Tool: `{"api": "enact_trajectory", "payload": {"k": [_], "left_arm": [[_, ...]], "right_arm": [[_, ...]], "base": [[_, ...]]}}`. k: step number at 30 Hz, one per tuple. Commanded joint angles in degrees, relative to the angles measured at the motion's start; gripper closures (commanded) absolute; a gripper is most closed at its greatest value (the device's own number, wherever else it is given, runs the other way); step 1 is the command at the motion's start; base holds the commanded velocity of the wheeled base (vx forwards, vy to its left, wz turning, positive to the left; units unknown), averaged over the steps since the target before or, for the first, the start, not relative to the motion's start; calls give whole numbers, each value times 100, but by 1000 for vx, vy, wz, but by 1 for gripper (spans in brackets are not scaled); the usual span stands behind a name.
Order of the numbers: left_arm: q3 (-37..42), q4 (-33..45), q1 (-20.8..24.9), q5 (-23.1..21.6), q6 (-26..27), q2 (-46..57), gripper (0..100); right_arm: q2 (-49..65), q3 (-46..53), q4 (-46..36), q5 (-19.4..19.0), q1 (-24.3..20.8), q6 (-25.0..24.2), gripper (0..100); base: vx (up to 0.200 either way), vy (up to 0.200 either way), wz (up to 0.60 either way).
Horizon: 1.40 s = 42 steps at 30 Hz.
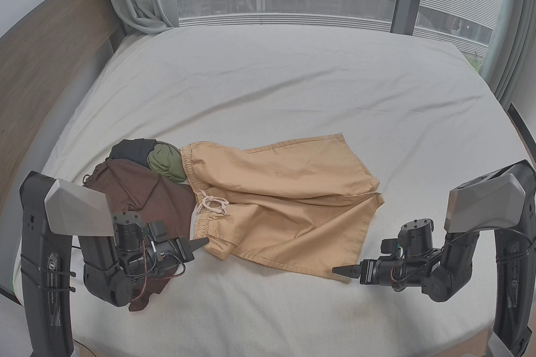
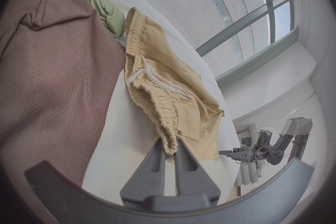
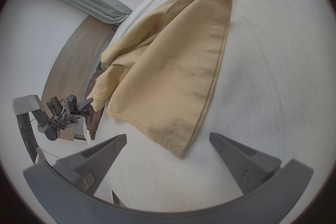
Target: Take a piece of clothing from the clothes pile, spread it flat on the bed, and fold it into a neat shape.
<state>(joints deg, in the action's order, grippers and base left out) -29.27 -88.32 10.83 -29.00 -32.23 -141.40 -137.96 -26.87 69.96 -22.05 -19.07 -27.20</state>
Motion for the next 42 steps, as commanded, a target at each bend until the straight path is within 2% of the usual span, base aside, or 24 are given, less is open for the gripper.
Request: {"api": "enact_trajectory", "payload": {"k": [1,5,12,17,18,35,42], "left_arm": [[0,-1,-1,0,-2,7,100],[0,-1,-1,0,-2,-2,100],[-26,-1,-1,0,-2,-2,100],[-26,-1,-1,0,-2,-11,100],[-35,-1,-1,0,-2,-11,100],[-26,-1,-1,0,-2,-46,100],[167,17,-107,-35,-2,236,100]], "right_arm": [[-117,-55,0,-1,-71,-31,0],[-240,-134,26,8,-159,-66,0],[-196,-187,26,43,-264,-559,0],[-179,-205,17,43,-264,-646,0],[-179,-214,17,52,-264,-655,100],[-161,-178,9,113,-220,-646,100],[322,287,-9,113,-62,-585,100]], "base": [[0,0,0],[0,0,0],[0,0,0],[0,0,0],[0,0,0],[0,0,0],[0,0,0]]}}
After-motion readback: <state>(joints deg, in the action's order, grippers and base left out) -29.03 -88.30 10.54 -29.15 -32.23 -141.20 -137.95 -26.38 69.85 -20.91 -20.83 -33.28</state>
